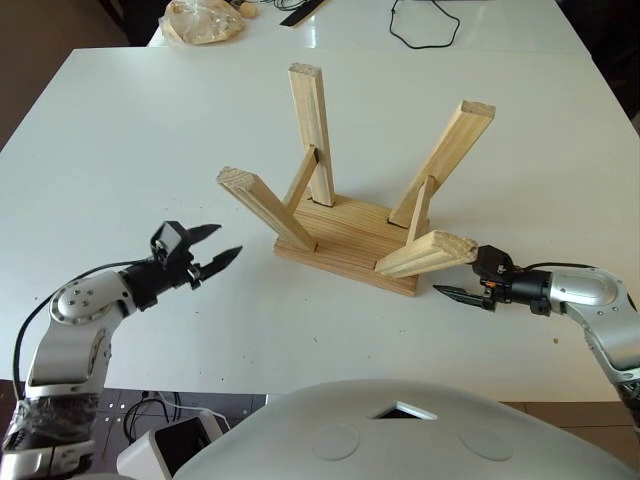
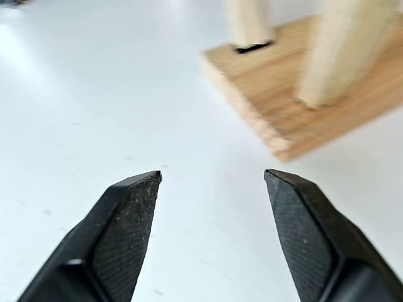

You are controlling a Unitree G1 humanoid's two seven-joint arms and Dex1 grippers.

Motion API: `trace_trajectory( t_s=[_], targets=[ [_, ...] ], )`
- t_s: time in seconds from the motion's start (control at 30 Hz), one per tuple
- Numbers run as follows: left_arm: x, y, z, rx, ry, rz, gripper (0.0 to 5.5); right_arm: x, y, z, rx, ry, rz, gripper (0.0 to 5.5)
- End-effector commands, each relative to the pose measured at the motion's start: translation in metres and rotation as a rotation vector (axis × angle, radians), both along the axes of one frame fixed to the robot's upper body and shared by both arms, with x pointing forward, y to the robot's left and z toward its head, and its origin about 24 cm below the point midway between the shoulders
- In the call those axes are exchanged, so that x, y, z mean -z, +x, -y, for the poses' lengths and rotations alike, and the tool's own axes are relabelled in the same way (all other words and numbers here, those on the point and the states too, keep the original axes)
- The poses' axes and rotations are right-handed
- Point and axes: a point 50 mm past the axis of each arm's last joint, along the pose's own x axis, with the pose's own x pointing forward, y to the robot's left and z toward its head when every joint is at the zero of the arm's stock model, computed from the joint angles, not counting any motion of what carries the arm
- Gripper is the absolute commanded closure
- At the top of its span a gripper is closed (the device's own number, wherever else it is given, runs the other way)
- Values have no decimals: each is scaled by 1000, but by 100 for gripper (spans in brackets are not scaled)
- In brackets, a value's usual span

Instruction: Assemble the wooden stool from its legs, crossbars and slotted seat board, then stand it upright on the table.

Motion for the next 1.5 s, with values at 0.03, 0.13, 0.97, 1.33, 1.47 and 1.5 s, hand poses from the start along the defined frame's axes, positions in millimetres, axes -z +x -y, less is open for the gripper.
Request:
trace_trajectory(
  t_s=[0.03, 0.13, 0.97, 1.33, 1.47, 1.5],
  targets=[
    [14, 17, 7, 18, 84, 47, 246, 3, 2, -3, -2, -35, -6, 225],
    [34, 23, 15, 81, 176, 60, 246, 5, 3, -7, 0, -44, -1, 225],
    [-4, -47, 74, 161, -212, 57, 246, -56, 1, -32, -90, 110, 102, 225],
    [-48, -46, 66, 178, -284, 76, 246, -91, -13, -33, -189, 126, 145, 225],
    [-68, -39, 62, 208, -329, 89, 246, -99, -12, -32, -193, 144, 159, 225],
    [-70, -38, 61, 218, -327, 83, 246, -99, -11, -31, -192, 141, 165, 225]
  ],
)
